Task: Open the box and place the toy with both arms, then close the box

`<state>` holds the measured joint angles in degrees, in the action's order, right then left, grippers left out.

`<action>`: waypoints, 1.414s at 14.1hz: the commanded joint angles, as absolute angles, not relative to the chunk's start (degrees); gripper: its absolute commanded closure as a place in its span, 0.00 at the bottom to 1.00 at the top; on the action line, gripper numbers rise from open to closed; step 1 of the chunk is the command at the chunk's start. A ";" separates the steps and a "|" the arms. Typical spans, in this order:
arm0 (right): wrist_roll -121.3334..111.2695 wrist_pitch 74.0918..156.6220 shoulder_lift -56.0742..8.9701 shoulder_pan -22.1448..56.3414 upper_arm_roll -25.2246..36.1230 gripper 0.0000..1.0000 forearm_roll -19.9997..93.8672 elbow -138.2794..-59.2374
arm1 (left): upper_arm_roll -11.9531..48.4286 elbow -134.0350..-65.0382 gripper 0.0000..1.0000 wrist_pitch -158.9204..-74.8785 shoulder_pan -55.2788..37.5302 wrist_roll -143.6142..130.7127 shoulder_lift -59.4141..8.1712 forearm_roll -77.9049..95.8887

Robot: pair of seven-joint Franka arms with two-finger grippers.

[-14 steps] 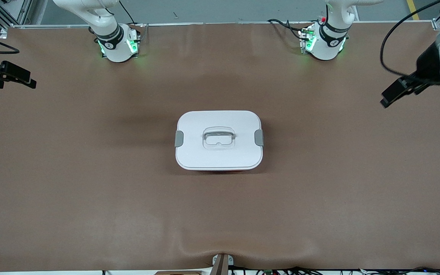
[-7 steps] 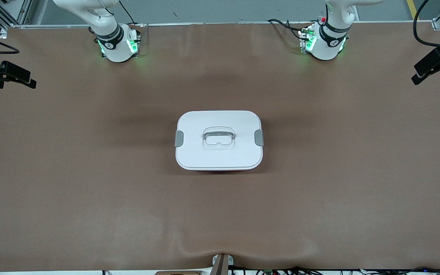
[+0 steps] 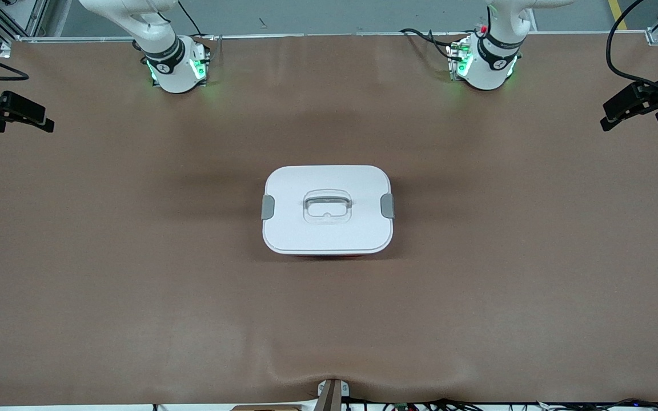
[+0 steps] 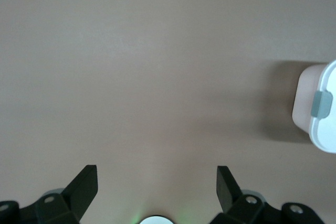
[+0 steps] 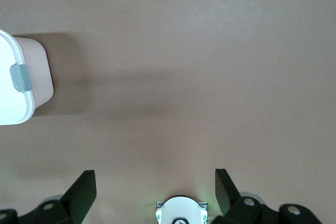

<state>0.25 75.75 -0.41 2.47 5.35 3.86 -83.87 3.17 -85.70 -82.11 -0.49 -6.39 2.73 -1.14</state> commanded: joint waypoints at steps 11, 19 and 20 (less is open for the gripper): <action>-0.26 75.41 -0.53 2.02 5.01 0.00 2.99 -82.97 | 0.35 -85.87 0.00 -81.47 -0.79 -5.01 2.64 3.69; -0.26 75.32 -0.53 2.02 5.01 0.00 2.99 -82.97 | 0.35 -84.65 0.00 -81.39 -0.17 -4.92 0.53 3.52; -0.26 75.32 -0.53 2.02 5.01 0.00 2.99 -82.97 | 0.35 -83.86 0.00 -81.39 0.00 -4.75 0.35 3.60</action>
<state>0.25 75.76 -0.41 2.46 5.37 3.81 -83.86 0.26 -86.03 -82.07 -0.30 -5.23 1.42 3.55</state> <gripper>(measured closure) 0.000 0.000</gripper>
